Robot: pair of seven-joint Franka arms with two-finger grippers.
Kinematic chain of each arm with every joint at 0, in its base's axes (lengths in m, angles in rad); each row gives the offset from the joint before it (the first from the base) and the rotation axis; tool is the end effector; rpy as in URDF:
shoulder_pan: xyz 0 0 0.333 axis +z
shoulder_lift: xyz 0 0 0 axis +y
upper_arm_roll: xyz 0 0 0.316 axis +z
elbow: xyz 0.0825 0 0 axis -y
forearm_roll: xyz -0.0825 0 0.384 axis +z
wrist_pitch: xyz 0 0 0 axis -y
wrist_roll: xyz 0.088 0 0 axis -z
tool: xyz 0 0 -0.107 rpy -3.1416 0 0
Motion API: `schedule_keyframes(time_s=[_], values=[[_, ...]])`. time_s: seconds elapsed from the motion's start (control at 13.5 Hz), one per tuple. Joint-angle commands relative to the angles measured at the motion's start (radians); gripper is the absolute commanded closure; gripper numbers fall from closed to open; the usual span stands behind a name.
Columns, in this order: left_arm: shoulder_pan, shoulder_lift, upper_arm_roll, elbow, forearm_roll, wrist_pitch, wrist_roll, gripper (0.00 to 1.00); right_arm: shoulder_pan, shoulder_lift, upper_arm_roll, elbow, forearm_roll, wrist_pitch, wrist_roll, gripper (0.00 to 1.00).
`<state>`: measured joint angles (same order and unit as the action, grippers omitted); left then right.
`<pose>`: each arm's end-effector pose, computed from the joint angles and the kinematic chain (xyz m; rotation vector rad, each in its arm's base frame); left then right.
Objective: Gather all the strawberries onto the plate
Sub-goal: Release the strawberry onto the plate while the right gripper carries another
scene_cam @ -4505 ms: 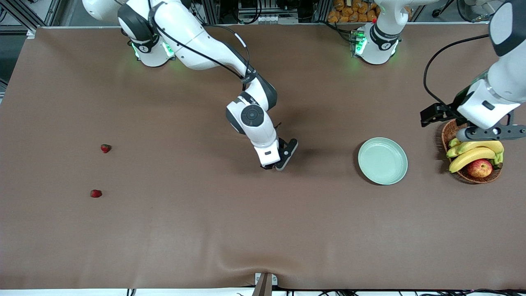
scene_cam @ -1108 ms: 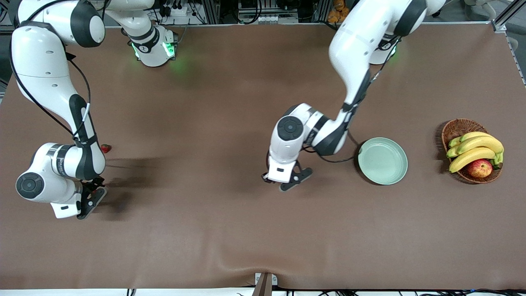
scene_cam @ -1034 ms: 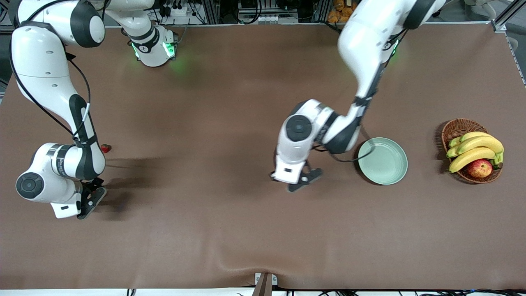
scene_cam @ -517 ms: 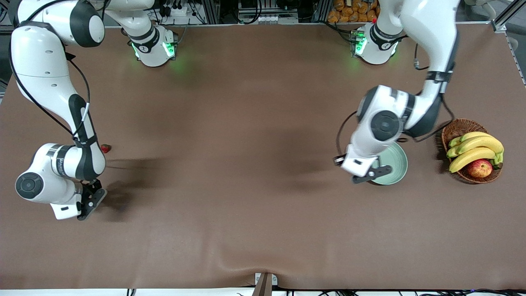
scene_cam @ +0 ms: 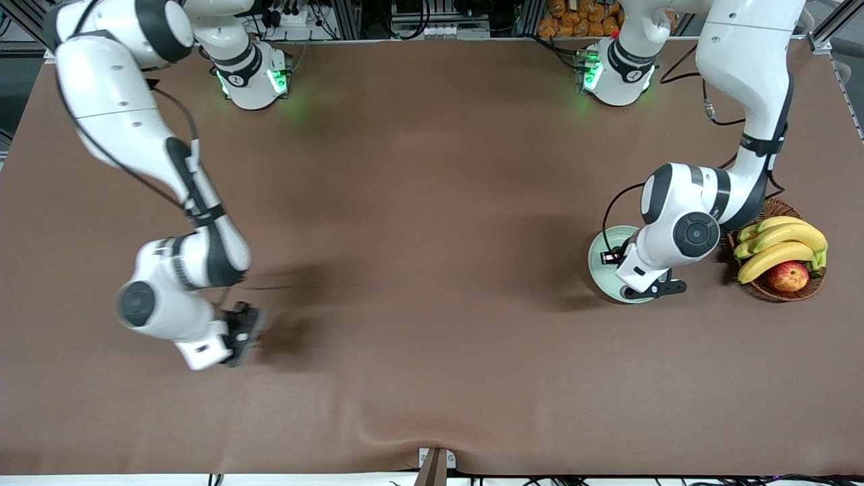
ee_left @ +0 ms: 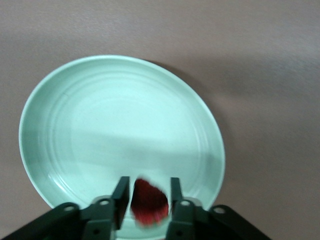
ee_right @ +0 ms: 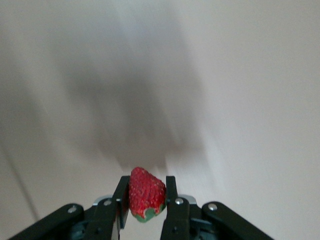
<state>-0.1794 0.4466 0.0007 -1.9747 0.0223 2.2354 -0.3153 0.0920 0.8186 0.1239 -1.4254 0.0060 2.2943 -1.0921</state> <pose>0.5836 -0.1047 0.2268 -3.0626 -0.1858 0.2711 0.7192 0.1396 0.2146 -2.4840 -1.8162 -0.1391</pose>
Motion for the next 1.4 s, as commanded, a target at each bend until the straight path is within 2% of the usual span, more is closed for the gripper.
schedule_keyframes(time_s=[0.0, 0.22, 0.3, 0.52, 0.74, 0.81, 0.89, 0.96, 1.03, 1.33], values=[[0.034, -0.022, -0.014, 0.010, 0.021, 0.000, 0.015, 0.00, 0.144, -0.003, -0.006, 0.034, 0.012, 0.008, 0.118, 1.00], [0.035, -0.066, -0.031, 0.022, 0.005, -0.037, 0.009, 0.00, 0.322, 0.001, -0.012, 0.057, -0.004, 0.020, 0.227, 1.00], [0.032, -0.077, -0.048, 0.045, -0.027, -0.068, -0.010, 0.00, 0.375, 0.011, -0.015, 0.057, -0.004, 0.063, 0.248, 1.00], [0.023, -0.066, -0.123, 0.117, -0.064, -0.105, -0.173, 0.00, 0.494, 0.065, -0.017, 0.075, -0.006, 0.161, 0.287, 1.00], [0.017, -0.029, -0.178, 0.164, -0.099, -0.102, -0.332, 0.00, 0.558, 0.100, -0.026, 0.097, -0.009, 0.172, 0.356, 1.00], [0.015, -0.019, -0.180, 0.165, -0.111, -0.093, -0.356, 0.00, 0.574, 0.102, -0.045, 0.097, -0.009, 0.171, 0.365, 1.00], [0.009, 0.003, -0.182, 0.177, -0.140, -0.074, -0.376, 0.00, 0.586, 0.103, -0.056, 0.097, -0.008, 0.169, 0.365, 0.76], [-0.018, 0.017, -0.183, 0.184, -0.163, -0.062, -0.411, 0.00, 0.586, 0.102, -0.056, 0.095, -0.008, 0.169, 0.365, 0.60], [-0.038, 0.033, -0.183, 0.195, -0.166, -0.059, -0.453, 0.00, 0.588, 0.102, -0.056, 0.094, -0.008, 0.171, 0.365, 0.01], [-0.089, 0.073, -0.183, 0.252, -0.156, -0.056, -0.577, 0.00, 0.571, 0.067, -0.058, 0.086, -0.003, 0.123, 0.371, 0.00]])
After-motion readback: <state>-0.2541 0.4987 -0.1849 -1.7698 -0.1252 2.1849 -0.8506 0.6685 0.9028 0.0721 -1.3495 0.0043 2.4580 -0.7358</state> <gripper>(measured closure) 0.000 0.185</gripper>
